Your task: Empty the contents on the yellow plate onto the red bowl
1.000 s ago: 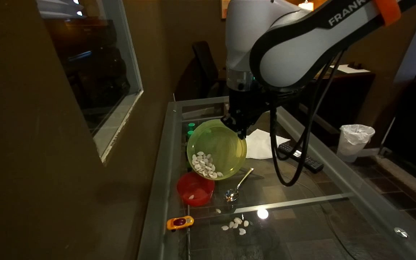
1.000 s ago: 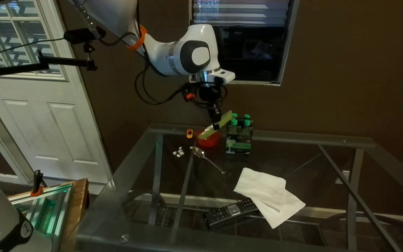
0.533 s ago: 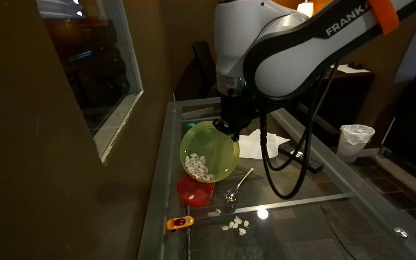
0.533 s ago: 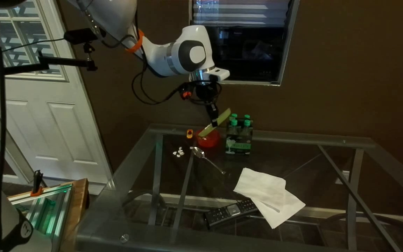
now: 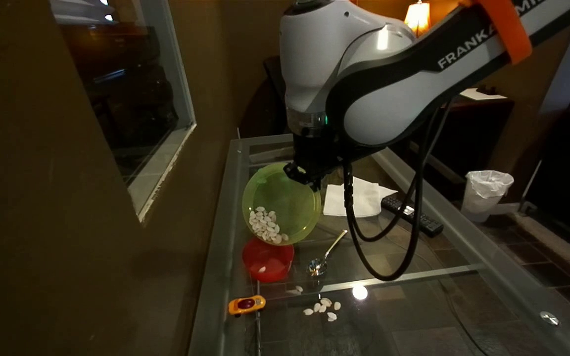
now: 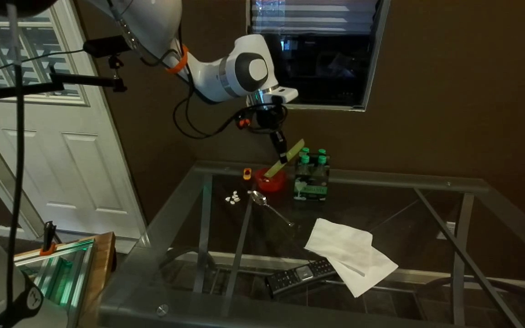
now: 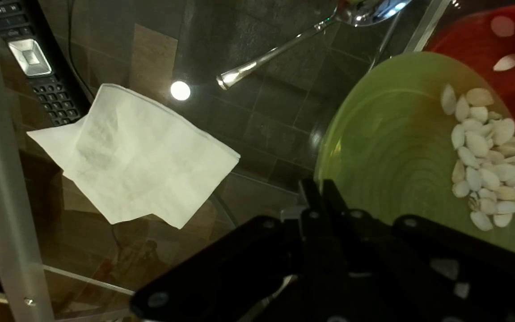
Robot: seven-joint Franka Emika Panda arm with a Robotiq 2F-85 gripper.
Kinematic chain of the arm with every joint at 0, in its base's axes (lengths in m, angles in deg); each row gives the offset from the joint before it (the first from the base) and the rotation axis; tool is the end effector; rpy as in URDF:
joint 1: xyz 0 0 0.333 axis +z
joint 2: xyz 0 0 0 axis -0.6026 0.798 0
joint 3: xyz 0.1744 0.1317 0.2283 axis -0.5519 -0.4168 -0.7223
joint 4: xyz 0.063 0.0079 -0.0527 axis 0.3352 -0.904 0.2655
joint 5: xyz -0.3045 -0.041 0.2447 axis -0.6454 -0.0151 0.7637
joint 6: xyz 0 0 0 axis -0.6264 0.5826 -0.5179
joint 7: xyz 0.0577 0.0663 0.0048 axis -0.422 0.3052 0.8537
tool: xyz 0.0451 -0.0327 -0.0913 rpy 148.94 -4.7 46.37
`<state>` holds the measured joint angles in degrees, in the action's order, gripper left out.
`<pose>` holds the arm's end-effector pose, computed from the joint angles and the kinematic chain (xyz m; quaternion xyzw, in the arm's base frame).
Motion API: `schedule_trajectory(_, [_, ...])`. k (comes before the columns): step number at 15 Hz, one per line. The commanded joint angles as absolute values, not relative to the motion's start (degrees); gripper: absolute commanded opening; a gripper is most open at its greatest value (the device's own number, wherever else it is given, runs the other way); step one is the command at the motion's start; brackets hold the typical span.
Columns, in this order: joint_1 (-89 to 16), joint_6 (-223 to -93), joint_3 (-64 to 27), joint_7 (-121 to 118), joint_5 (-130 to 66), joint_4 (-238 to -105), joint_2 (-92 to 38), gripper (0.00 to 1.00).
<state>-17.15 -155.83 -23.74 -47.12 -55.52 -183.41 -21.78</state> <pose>0.6133 0.2263 0.3396 0.9779 -0.1042 0.1454 0.1085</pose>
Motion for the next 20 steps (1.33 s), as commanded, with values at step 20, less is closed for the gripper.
schedule_trajectory(20, [-13.6, -153.6, -23.3, -50.9, -61.0, -182.1, -20.6, 0.01])
